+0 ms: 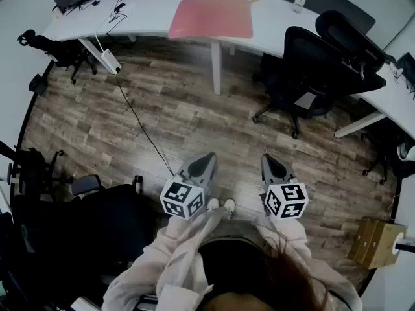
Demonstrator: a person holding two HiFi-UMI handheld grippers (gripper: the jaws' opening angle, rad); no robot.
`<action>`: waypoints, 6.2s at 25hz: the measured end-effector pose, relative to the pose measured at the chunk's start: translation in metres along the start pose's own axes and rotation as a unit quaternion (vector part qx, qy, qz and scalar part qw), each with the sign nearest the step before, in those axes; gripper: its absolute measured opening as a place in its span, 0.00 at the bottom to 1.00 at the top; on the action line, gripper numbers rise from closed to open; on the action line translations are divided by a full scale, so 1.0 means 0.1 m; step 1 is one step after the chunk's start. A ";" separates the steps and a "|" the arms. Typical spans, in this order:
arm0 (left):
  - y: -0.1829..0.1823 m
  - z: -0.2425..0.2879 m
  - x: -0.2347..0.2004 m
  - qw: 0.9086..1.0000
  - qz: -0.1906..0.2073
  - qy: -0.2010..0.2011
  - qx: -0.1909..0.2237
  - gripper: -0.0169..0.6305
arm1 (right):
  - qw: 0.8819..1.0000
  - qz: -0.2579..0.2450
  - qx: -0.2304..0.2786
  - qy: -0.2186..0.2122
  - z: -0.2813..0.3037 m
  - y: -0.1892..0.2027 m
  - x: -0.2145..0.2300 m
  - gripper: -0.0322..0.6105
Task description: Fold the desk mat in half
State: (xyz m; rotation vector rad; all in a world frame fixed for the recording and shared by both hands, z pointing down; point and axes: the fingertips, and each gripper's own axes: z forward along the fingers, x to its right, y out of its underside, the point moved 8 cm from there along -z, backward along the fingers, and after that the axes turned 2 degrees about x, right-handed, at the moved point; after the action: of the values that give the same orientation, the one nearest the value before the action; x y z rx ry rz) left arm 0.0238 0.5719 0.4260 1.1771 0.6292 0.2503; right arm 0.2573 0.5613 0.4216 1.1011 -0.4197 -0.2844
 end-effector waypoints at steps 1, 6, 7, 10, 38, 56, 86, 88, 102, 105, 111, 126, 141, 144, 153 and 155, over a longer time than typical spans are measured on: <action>0.01 -0.05 0.01 1.000 -0.001 0.000 -0.001 0.07 | 1.000 0.003 -0.002 0.000 -0.02 0.03 -0.02 0.07; 0.07 -0.29 0.02 1.000 -0.006 -0.012 -0.004 0.07 | 1.000 0.003 -0.010 -0.004 -0.14 0.13 -0.17 0.07; 0.08 -0.31 0.01 1.000 -0.006 -0.015 -0.004 0.07 | 1.000 0.001 -0.010 -0.003 -0.15 0.14 -0.18 0.07; 0.08 -0.34 0.02 1.000 -0.005 -0.017 -0.004 0.07 | 1.000 -0.012 -0.002 0.012 -0.17 0.14 -0.17 0.07; -0.60 1.22 -0.98 1.000 -0.006 -0.022 0.011 0.07 | 0.998 -0.064 -0.019 0.007 1.48 -0.65 0.68 0.07; -1.28 2.04 -2.27 0.999 -0.018 -0.027 0.021 0.07 | 0.998 -0.063 -0.031 -0.003 3.09 -1.35 0.77 0.09; -1.51 2.55 -3.18 0.992 -0.066 -0.104 0.018 0.07 | 0.982 -0.148 -0.086 -0.077 4.67 -1.82 0.96 0.13; -1.58 2.65 -3.32 0.991 -0.069 -0.114 0.016 0.07 | 0.979 -0.168 -0.085 -0.081 4.88 -1.92 0.97 0.13; -1.61 3.08 -3.94 0.979 -0.112 -0.168 0.012 0.07 | 0.926 -0.336 -0.108 -0.132 6.08 -2.08 0.85 0.21; -1.58 3.09 -4.02 0.977 -0.120 -0.177 0.011 0.07 | 0.914 -0.362 -0.117 -0.143 6.25 -2.03 0.81 0.25; -1.52 3.02 -4.16 0.971 -0.132 -0.200 0.012 0.07 | 0.880 -0.437 -0.123 -0.144 6.51 -1.89 0.74 0.31; -1.39 3.03 -4.22 0.968 -0.147 -0.201 0.000 0.07 | 0.862 -0.465 -0.124 -0.158 6.70 -1.91 0.68 0.20; -1.69 3.40 -4.22 0.975 -0.122 -0.186 0.003 0.07 | 0.866 -0.412 -0.148 -0.241 6.72 -2.38 0.78 0.10; -1.78 3.50 -4.21 0.976 -0.115 -0.184 0.004 0.07 | 0.861 -0.410 -0.154 -0.260 6.74 -2.45 0.81 0.10; -2.09 3.75 -4.26 0.981 -0.084 -0.175 0.014 0.07 | 0.837 -0.421 -0.159 -0.310 6.81 -2.72 0.90 0.10; -2.13 3.78 -4.28 0.982 -0.080 -0.172 0.013 0.07 | 0.835 -0.418 -0.162 -0.319 6.83 -2.78 0.91 0.10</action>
State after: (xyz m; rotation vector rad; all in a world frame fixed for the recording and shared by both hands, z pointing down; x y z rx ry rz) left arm -0.1309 -0.0166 0.4612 1.1546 0.4208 -0.0980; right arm 0.0181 -0.1416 0.4515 0.7695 -0.4298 -1.4803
